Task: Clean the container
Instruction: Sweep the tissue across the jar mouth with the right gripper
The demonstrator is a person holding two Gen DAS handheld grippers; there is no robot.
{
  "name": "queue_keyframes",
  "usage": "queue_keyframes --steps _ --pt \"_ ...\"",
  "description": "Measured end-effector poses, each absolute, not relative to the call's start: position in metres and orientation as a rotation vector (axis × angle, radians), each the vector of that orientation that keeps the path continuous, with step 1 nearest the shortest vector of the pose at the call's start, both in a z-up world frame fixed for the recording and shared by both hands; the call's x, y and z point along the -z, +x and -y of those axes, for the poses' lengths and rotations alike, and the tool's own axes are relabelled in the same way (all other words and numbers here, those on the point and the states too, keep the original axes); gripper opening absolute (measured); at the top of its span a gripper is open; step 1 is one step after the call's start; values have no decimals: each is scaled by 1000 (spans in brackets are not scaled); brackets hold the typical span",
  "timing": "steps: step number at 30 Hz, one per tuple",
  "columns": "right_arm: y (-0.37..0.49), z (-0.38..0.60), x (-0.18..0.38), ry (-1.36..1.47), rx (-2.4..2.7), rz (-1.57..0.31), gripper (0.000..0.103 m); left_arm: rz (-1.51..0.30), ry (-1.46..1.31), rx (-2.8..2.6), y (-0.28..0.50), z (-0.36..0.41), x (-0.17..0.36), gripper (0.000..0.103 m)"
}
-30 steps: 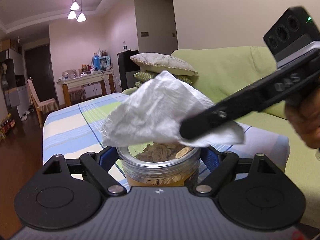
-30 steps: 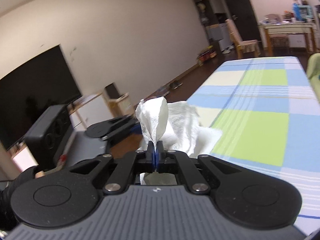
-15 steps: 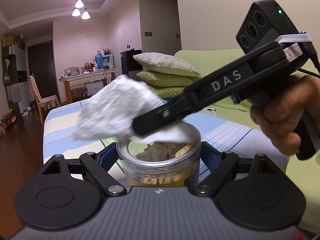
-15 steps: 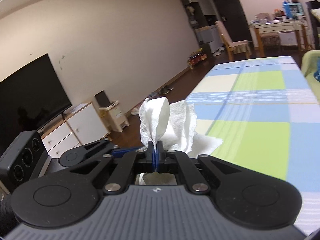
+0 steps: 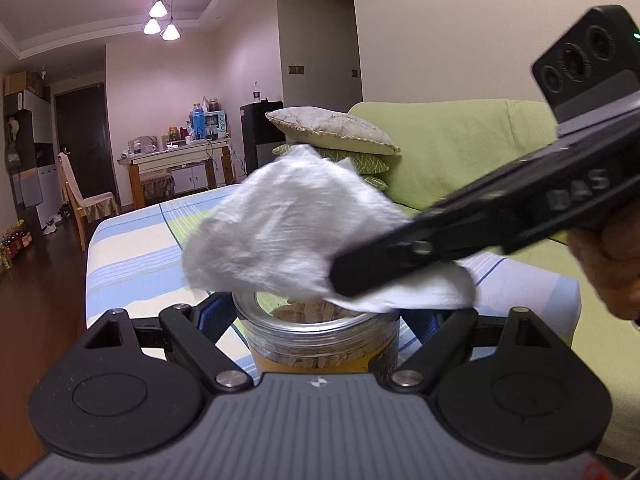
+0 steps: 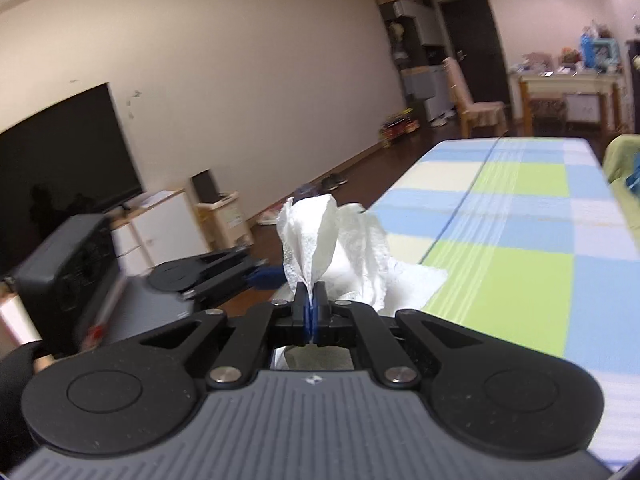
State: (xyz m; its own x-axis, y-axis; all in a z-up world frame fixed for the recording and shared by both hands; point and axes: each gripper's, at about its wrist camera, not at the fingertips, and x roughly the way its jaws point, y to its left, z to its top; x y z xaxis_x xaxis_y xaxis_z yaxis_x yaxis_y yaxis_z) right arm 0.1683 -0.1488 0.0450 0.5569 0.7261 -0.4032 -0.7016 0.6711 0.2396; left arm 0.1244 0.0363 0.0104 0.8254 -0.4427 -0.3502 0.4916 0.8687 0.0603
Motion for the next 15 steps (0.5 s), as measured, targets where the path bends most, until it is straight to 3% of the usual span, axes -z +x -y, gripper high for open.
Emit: queue_keyframes --steps 15 --pt "167 135 -42 56 -910 -513 0 -327 151 481 123 -36 -9 86"
